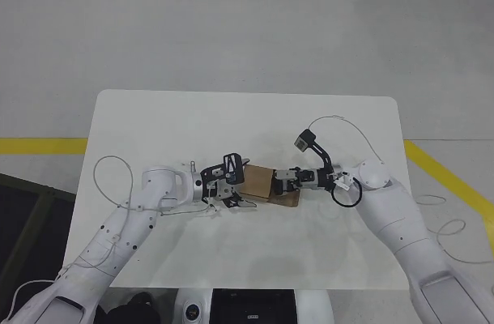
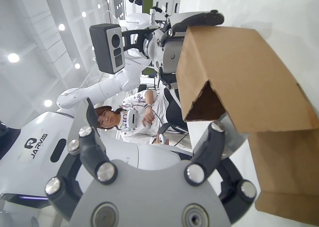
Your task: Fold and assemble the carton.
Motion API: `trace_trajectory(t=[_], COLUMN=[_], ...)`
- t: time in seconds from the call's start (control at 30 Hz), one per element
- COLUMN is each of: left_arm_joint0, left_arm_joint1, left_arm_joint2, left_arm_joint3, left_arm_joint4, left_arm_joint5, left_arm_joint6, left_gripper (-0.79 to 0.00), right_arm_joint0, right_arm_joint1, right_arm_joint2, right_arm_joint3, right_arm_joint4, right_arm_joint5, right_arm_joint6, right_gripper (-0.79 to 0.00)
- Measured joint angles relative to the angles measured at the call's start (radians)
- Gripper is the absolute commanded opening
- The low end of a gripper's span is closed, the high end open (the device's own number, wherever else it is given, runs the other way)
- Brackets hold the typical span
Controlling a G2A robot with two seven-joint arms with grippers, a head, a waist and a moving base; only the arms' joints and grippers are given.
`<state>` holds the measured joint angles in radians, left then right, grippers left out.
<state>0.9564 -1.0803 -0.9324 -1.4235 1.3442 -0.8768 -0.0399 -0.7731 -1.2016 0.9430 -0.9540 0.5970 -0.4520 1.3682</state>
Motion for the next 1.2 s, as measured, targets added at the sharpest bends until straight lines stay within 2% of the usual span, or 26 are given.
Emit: trace_trajectory(t=[0.27,0.43,0.73,0.97,1.2], left_arm_joint0=[0.004,0.009,0.015,0.016,0.02], left_arm_joint1=[0.001,0.001,0.002,0.001,0.001], left_arm_joint2=[-0.008,-0.011,-0.015,-0.017,-0.015], left_arm_joint3=[0.002,-0.002,-0.008,-0.01,-0.013], left_arm_joint4=[-0.007,-0.01,-0.006,-0.006,-0.002], left_arm_joint5=[-0.004,-0.005,-0.008,-0.009,-0.008], left_arm_joint6=[-0.012,-0.015,-0.016,-0.017,-0.021], left_gripper=[0.0,0.0,0.0,0.0,0.0], right_arm_joint0=[-0.047,-0.059,-0.009,0.044,0.035], right_arm_joint1=[0.047,0.059,0.039,0.018,0.023], right_arm_joint2=[0.098,0.132,0.082,0.023,0.001], right_arm_joint3=[-0.059,-0.089,-0.067,-0.016,-0.042], right_arm_joint4=[-0.05,-0.073,-0.102,-0.108,-0.102], right_arm_joint5=[0.006,0.017,-0.018,-0.025,0.003], right_arm_joint6=[0.004,-0.026,-0.064,-0.025,0.003], right_gripper=[0.0,0.0,0.0,0.0,0.0])
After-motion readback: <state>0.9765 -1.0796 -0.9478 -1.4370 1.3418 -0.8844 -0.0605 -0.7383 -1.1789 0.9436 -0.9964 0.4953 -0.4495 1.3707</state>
